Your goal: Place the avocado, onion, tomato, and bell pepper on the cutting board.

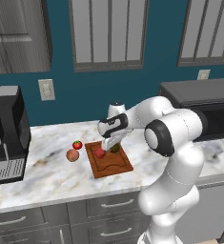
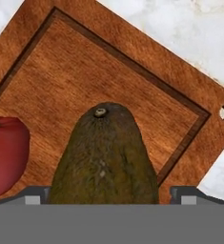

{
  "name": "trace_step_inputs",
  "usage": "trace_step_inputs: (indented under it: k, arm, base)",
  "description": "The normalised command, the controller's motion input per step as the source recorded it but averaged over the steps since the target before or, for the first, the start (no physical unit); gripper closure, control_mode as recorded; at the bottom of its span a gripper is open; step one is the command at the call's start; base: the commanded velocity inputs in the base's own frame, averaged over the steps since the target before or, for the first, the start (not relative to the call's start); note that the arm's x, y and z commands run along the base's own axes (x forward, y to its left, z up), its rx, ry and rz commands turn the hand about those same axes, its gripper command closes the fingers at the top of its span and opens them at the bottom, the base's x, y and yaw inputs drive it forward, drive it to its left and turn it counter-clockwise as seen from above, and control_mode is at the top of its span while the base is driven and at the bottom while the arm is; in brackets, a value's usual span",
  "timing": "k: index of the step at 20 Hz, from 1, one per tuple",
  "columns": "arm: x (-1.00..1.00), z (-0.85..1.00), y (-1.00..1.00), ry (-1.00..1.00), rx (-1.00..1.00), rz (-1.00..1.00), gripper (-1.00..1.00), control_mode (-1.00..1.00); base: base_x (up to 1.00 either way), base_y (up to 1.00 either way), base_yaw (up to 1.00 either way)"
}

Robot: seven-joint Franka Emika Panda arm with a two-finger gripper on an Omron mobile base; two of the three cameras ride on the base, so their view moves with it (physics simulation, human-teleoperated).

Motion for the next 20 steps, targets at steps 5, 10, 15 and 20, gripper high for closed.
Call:
trace_step_inputs:
  k: [5,10,15,20]
  arm:
    - [0.00,0.17,0.00,0.00,0.00,0.00,-1.00,-1.00]
    - [0.00,0.26,0.00,0.00,0.00,0.00,-1.00,-1.00]
    - [-0.01,0.34,0.00,-0.01,0.00,0.00,-1.00,-1.00]
    - [-0.20,0.61,0.03,-0.03,0.00,0.00,-1.00,-1.00]
  base:
    - [0.00,0.00,0.00]
    - [0.00,0.00,0.00]
    - [0.00,0.00,0.00]
    - [0.00,0.00,0.00]
